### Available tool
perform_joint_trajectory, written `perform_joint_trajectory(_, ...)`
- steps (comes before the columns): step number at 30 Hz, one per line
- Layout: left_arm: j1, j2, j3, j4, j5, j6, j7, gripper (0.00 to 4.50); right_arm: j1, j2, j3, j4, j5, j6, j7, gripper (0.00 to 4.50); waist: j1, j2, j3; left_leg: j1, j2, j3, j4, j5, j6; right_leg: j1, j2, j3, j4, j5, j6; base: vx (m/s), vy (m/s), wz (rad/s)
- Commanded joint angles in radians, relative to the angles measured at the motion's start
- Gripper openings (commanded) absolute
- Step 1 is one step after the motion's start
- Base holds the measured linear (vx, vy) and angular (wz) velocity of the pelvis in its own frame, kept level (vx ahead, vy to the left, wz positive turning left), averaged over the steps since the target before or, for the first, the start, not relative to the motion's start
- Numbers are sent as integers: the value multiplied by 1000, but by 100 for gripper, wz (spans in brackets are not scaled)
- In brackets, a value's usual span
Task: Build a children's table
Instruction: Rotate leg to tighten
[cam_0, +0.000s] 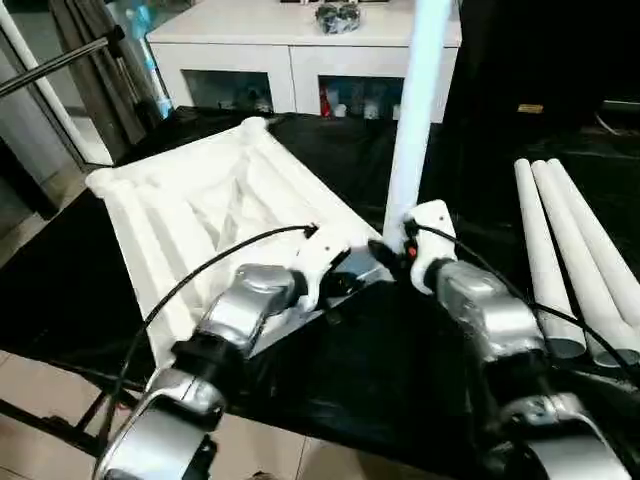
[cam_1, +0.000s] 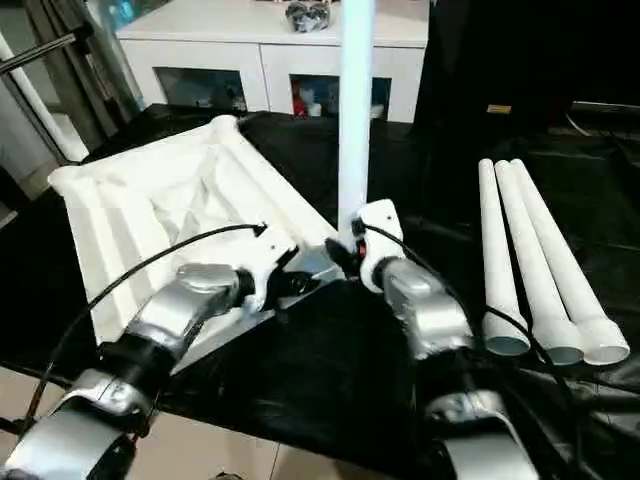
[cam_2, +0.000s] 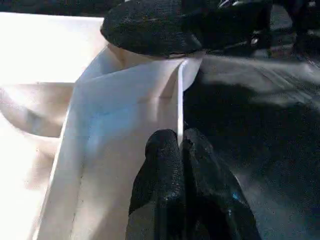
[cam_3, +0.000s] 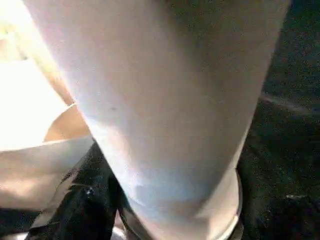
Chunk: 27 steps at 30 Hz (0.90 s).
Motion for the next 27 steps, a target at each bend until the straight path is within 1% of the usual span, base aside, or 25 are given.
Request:
perform_joint_trajectory(1, -40, -31, 12, -6, -8, -19, 8, 0, 20, 55, 21, 77, 4, 35, 16, 337, 0, -14, -60, 8, 47, -24, -68, -192, 48, 44, -89, 49, -92, -238, -193, 0, 0, 0)
perform_joint_trajectory(3, -39, -32, 9, -7, -8, -28, -14, 0, 4, 61, 1, 80, 15, 26, 39, 354, -2, -13, -60, 7, 49, -25, -69, -190, 54, 44, -86, 48, -90, -221, -201, 0, 0, 0)
perform_joint_trajectory(4, -27, -16, -7, -27, -12, -35, -55, 0, -1, 39, 19, 73, -1, -3, 60, 365, -1, -6, -60, 7, 51, -27, -70, -197, 53, 45, -86, 46, -89, -215, -205, 0, 0, 0)
perform_joint_trajectory(5, -19, -5, -15, -40, -16, -37, -77, 0, 0, 27, 24, 63, 1, -7, 78, 365, -2, -4, -61, 8, 52, -27, -70, -200, 52, 44, -86, 46, -88, -206, -207, 0, 0, 0)
perform_joint_trajectory(6, -8, 9, -26, -59, -22, -43, -113, 0, 5, 11, 33, 45, 5, -10, 112, 376, -3, -7, -62, 7, 52, -28, -70, -199, 54, 46, -86, 47, -87, -192, -211, 0, 0, 0)
perform_joint_trajectory(7, 4, 27, -40, -80, -29, -46, -157, 0, 14, -12, 45, 22, 12, -18, 162, 376, -1, -2, -66, 5, 54, -28, -67, -180, 64, 50, -87, 46, -79, -129, -225, 0, 0, 0)
perform_joint_trajectory(9, 18, 56, -59, -104, -32, -49, -208, 0, 33, -52, 68, -14, 14, -36, 230, 376, 3, -2, -66, 4, 54, -26, -64, -159, 80, 50, -87, 47, -75, -82, -239, 0, 0, 0)
perform_joint_trajectory(10, 23, 65, -64, -112, -33, -52, -224, 0, 39, -65, 75, -26, 13, -42, 251, 376, 6, -3, -68, 4, 55, -27, -62, -149, 85, 53, -88, 46, -74, -69, -239, 0, 0, 0)
perform_joint_trajectory(11, 26, 72, -68, -118, -34, -55, -236, 0, 43, -74, 80, -34, 13, -45, 264, 376, 6, -1, -67, 3, 55, -24, -61, -142, 93, 49, -88, 46, -72, -56, -247, 0, 0, 0)
perform_joint_trajectory(12, 34, 92, -74, -136, -41, -51, -269, 0, 60, -100, 92, -66, 26, -47, 318, 376, 7, -1, -65, 5, 56, -24, -62, -147, 95, 48, -87, 45, -74, -67, -248, 0, 0, 0)
perform_joint_trajectory(13, 46, 118, -80, -159, -52, -51, -316, 0, 85, -135, 106, -112, 44, -49, 395, 376, 18, -6, -65, 5, 60, -25, -62, -146, 96, 51, -90, 47, -73, -87, -244, 0, 0, 0)
perform_joint_trajectory(14, 50, 127, -82, -168, -56, -50, -335, 0, 95, -148, 110, -129, 49, -51, 425, 376, 20, -12, -65, 3, 59, -23, -62, -145, 99, 51, -88, 46, -72, -89, -243, 0, 0, 0)
perform_joint_trajectory(16, 75, 173, -95, -208, -73, -42, -413, 0, 137, -211, 136, -196, 71, -41, 553, 376, 31, -8, -64, 6, 64, -23, -63, -151, 103, 46, -89, 47, -73, -113, -237, 0, 0, 0)
perform_joint_trajectory(17, 91, 199, -101, -230, -83, -33, -451, 0, 159, -250, 152, -225, 80, -36, 626, 376, 37, -13, -63, 8, 65, -23, -64, -159, 103, 45, -89, 48, -73, -136, -232, 0, 0, 0)
perform_joint_trajectory(18, 93, 203, -101, -233, -85, -31, -456, 0, 163, -258, 156, -228, 81, -35, 639, 376, 38, -12, -61, 6, 66, -23, -66, -164, 100, 45, -89, 48, -73, -147, -229, 0, 0, 0)
perform_joint_trajectory(19, 96, 211, -101, -238, -87, -26, -465, 0, 165, -274, 163, -231, 85, -30, 665, 376, 41, -19, -59, 8, 65, -20, -67, -176, 94, 40, -88, 49, -79, -184, -223, 0, 0, 0)
perform_joint_trajectory(20, 96, 211, -101, -238, -87, -26, -466, 0, 165, -275, 163, -231, 86, -30, 668, 360, 43, -15, -59, 8, 65, -22, -67, -177, 89, 41, -89, 49, -77, -192, -224, 0, 0, 0)
perform_joint_trajectory(21, 97, 215, -102, -240, -87, -25, -470, 0, 166, -280, 165, -231, 88, -29, 677, 350, 44, -16, -56, 8, 64, -22, -69, -187, 80, 39, -90, 50, -81, -219, -220, 0, 0, 0)
perform_joint_trajectory(22, 100, 220, -103, -246, -88, -24, -476, 0, 168, -285, 169, -235, 91, -24, 688, 342, 44, -16, -56, 9, 63, -22, -68, -192, 76, 39, -90, 50, -82, -231, -217, 0, 0, 0)
perform_joint_trajectory(23, 102, 227, -102, -253, -92, -23, -486, 0, 168, -288, 174, -242, 99, -11, 701, 342, 44, -21, -57, 8, 62, -22, -68, -189, 72, 40, -91, 51, -81, -237, -213, 0, 0, 0)
perform_joint_trajectory(24, 103, 230, -102, -257, -94, -21, -490, 0, 169, -290, 176, -247, 103, -4, 706, 331, 44, -20, -58, 8, 62, -23, -68, -181, 72, 40, -90, 51, -80, -231, -211, 0, 0, 0)
perform_joint_trajectory(25, 106, 233, -104, -262, -97, -18, -498, 0, 172, -291, 179, -252, 107, 1, 713, 320, 42, -28, -59, 7, 61, -22, -67, -163, 76, 41, -89, 51, -79, -210, -212, 0, 0, 0)
perform_joint_trajectory(26, 108, 241, -112, -269, -93, -18, -512, 0, 174, -290, 184, -255, 107, 2, 720, 320, 44, -25, -60, 7, 62, -23, -67, -154, 78, 40, -90, 51, -76, -199, -215, 0, 0, 0)
perform_joint_trajectory(27, 108, 241, -112, -269, -93, -18, -512, 0, 174, -290, 184, -255, 107, 2, 721, 313, 44, -26, -62, 6, 61, -22, -64, -136, 85, 40, -90, 51, -74, -180, -217, 0, 0, 0)
